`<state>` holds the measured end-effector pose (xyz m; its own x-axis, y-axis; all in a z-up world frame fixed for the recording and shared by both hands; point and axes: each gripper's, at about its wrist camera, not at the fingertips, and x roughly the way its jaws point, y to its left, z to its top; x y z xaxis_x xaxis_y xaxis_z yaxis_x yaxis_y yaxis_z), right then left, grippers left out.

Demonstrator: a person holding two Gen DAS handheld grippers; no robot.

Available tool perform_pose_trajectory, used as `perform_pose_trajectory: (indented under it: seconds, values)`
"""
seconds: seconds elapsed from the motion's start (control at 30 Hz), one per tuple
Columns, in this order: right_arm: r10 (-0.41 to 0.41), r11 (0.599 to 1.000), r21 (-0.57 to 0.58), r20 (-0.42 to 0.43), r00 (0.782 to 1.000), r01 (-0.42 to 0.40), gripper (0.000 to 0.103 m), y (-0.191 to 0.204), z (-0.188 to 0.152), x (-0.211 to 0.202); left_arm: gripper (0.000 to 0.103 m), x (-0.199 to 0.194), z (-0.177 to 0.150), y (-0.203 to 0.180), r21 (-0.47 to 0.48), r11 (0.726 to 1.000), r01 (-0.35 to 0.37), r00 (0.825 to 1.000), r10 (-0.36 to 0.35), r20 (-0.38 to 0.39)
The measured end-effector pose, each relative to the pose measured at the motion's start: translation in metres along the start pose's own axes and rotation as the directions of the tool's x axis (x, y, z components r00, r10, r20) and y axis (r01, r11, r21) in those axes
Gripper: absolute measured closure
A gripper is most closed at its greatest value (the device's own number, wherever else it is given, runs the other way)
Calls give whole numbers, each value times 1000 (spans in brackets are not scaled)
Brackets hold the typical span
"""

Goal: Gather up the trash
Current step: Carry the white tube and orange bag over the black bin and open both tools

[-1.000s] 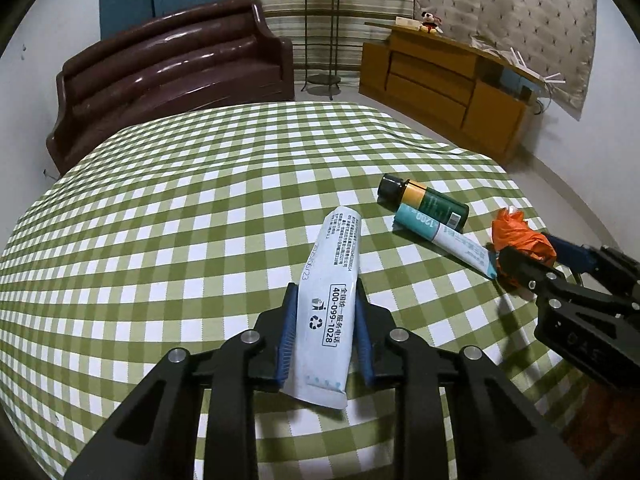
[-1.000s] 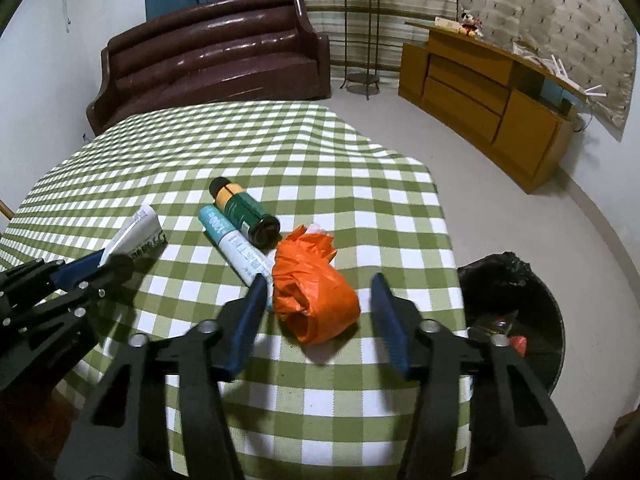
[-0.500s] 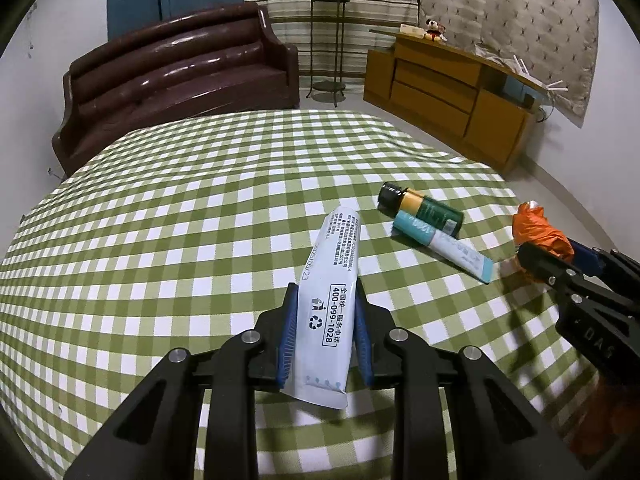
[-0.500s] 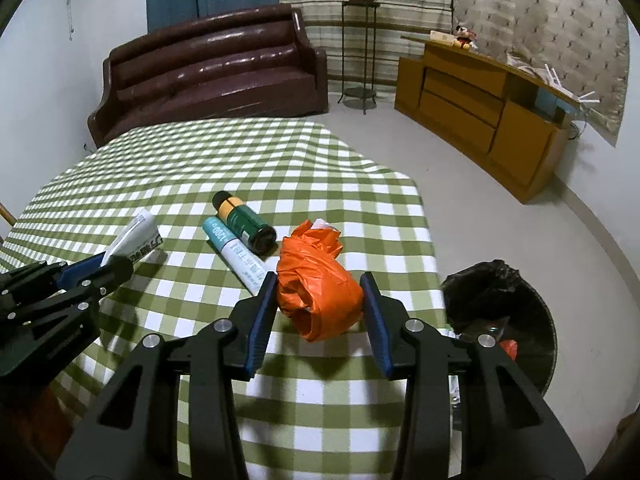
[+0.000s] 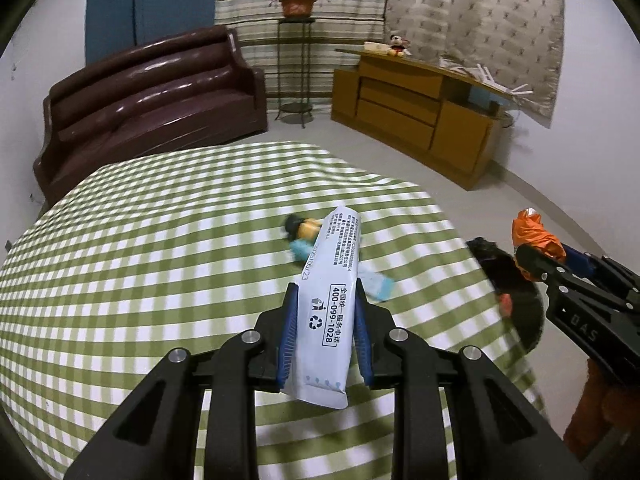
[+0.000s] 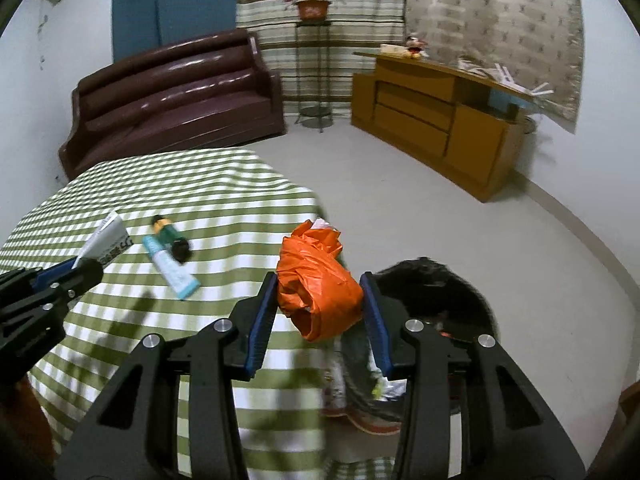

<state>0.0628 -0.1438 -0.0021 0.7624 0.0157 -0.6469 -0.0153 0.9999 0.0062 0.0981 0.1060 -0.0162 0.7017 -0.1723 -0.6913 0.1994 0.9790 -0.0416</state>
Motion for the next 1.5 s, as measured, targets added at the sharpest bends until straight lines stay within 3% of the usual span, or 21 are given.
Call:
perform_pose_trajectory:
  seconds: [0.63, 1.5]
  values:
    - [-108, 989, 99, 16, 994, 106, 63, -93, -11, -5, 77, 32, 14, -124, 125, 987, 98, 995, -100, 5]
    - [-105, 979, 172, -20, 994, 107, 62, -132, -21, 25, 76, 89, 25, -195, 197, 975, 105, 994, -101, -31]
